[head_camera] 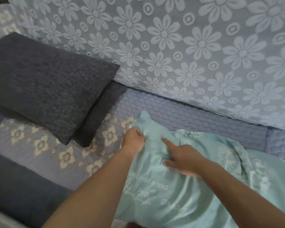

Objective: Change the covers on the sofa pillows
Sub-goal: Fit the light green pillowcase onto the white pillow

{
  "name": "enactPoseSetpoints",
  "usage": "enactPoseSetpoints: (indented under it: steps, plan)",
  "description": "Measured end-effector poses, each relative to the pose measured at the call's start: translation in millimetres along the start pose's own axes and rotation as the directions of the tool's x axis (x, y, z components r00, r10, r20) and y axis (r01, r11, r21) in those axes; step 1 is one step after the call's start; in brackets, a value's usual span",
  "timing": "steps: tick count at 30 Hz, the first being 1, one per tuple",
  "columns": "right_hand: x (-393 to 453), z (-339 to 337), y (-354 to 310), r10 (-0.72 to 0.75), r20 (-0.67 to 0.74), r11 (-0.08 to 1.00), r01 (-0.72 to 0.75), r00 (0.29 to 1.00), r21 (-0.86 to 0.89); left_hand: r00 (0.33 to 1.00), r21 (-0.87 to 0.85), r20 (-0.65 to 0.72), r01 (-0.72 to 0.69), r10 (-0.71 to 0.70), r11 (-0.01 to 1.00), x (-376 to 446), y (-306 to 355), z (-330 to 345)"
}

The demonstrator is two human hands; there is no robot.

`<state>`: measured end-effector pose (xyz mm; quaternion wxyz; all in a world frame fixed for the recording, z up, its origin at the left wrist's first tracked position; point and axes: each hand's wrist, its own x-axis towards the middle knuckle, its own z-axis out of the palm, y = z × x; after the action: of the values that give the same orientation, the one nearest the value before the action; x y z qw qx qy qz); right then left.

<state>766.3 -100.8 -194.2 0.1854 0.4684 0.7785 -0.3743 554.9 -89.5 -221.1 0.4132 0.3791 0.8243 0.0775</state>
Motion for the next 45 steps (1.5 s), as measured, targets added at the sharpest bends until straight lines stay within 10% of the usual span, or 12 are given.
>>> enactPoseSetpoints:
  steps: [10, 14, 17, 20, 23, 27, 33, 40, 45]
  plan:
    - [34, 50, -27, -0.278, -0.348, 0.948, 0.197, 0.895, -0.25, 0.984, -0.447, -0.133, -0.164, 0.116, 0.879, -30, 21, -20]
    - [31, 57, -20, -0.281, -0.428, 0.954, 0.297, 0.859, -0.029, 0.924, -0.192, -0.037, -0.379, 0.38, 0.905, -66, 22, 12]
    - [26, 41, 11, 0.125, -0.526, 0.876, 0.155, 0.841, 0.456, 0.793, 0.085, -0.026, -0.606, 0.609, 0.791, -84, -11, 29]
    - [24, 37, 53, 0.412, -0.47, 0.88, -0.207, 0.78, 0.428, 0.723, 0.17, 0.064, -0.688, 0.688, 0.706, -79, -26, 38]
    - [23, 38, 64, 0.427, -0.352, 0.894, -0.329, 0.833, 0.305, 0.794, -0.063, 0.025, -0.605, 0.607, 0.794, -51, -18, 35]
    - [27, 31, 63, 0.512, -0.318, 0.824, -0.352, 0.798, 0.443, 0.944, -0.185, -0.321, -0.138, 0.073, 0.973, -12, -1, 15]
    - [40, 1, 94, 0.573, -0.086, 0.776, -0.505, 0.815, 0.377, 0.984, 0.096, -0.129, 0.137, -0.124, 0.986, -28, -19, 37]
    - [33, -18, 98, 0.452, 0.138, 0.799, -0.469, 0.881, 0.376, 0.993, 0.295, 0.046, -0.116, 0.108, 0.948, 7, -18, 13]
    - [15, -19, 109, 0.437, -0.064, 0.863, -0.398, 0.897, 0.311, 0.966, 0.386, 0.071, -0.256, 0.248, 0.887, -8, -3, -15]
